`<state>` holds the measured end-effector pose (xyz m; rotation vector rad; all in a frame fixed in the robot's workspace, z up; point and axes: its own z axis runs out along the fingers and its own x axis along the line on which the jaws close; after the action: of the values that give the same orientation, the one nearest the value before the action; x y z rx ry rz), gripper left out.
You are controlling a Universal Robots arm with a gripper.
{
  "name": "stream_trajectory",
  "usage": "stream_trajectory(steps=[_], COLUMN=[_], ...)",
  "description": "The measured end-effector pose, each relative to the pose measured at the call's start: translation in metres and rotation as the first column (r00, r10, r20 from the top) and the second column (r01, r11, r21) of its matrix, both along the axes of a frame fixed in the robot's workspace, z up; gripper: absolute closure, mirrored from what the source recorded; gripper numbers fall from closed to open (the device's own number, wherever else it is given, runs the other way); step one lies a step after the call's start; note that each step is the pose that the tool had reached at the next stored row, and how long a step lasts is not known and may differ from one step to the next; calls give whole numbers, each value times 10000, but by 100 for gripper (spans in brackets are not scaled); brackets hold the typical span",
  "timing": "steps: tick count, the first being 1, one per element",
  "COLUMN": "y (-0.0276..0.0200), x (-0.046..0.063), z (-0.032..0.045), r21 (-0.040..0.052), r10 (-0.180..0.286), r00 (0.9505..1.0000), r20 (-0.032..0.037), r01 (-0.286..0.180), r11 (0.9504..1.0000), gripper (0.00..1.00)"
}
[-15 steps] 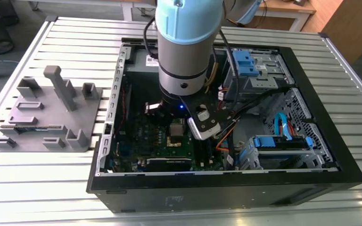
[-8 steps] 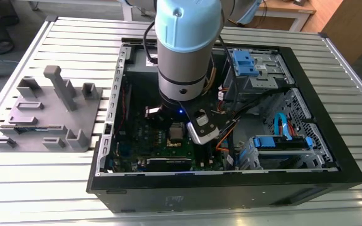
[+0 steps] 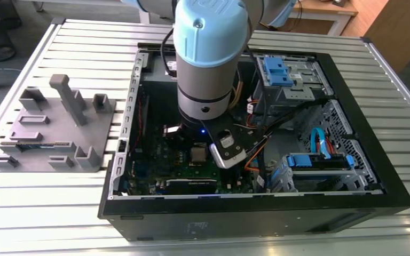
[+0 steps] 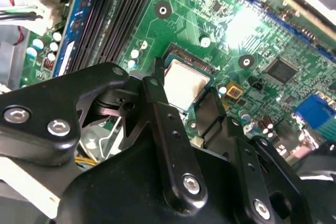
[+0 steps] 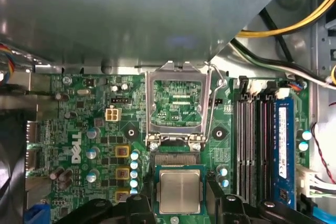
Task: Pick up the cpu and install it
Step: 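Place the cpu into insertion slot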
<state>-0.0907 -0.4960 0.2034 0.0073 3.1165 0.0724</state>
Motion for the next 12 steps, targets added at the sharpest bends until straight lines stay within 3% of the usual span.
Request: stream_trajectory(steps=[12], y=[2], x=[-36], z=[-98], r21=[13], r10=[-1], r00=[10000], r20=[0], r01=[1], r11=[10000], gripper=[53])
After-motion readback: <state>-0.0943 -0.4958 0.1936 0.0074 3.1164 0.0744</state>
